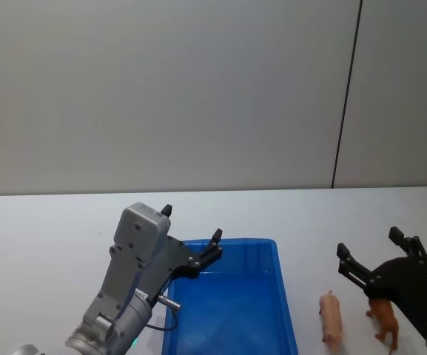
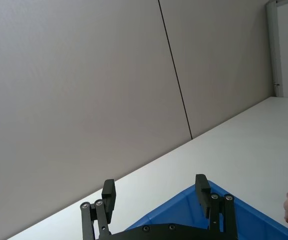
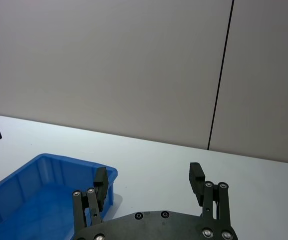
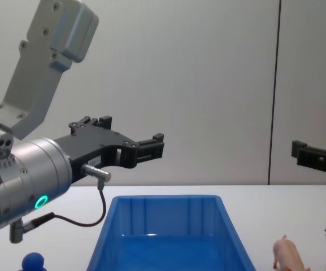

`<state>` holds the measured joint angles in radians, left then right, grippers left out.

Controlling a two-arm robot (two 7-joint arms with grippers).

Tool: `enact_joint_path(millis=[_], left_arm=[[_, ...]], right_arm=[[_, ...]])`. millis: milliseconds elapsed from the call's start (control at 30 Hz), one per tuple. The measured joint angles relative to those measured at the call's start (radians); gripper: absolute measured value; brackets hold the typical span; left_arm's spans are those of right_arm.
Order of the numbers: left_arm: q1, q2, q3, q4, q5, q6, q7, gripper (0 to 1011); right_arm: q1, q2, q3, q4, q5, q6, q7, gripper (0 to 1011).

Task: Pick up the two dolls from the table and place them into the box.

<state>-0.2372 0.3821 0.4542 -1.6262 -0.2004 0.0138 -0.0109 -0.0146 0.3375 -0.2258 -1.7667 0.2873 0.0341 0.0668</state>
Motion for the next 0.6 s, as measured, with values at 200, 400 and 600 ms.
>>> enact_joint_path(millis=[200, 400, 600], left_arm=[[0.000, 0.000, 0.000, 0.000, 0.000, 0.000, 0.000, 1003], [0.000, 0.000, 0.000, 0.000, 0.000, 0.000, 0.000, 1003], [0.000, 0.000, 0.000, 0.000, 0.000, 0.000, 0.000, 1003]], right_arm=[[0.000, 0.000, 0.000, 0.000, 0.000, 0.000, 0.000, 1001], [0.000, 0.000, 0.000, 0.000, 0.000, 0.000, 0.000, 1001], [0.000, 0.000, 0.000, 0.000, 0.000, 0.000, 0.000, 1001]])
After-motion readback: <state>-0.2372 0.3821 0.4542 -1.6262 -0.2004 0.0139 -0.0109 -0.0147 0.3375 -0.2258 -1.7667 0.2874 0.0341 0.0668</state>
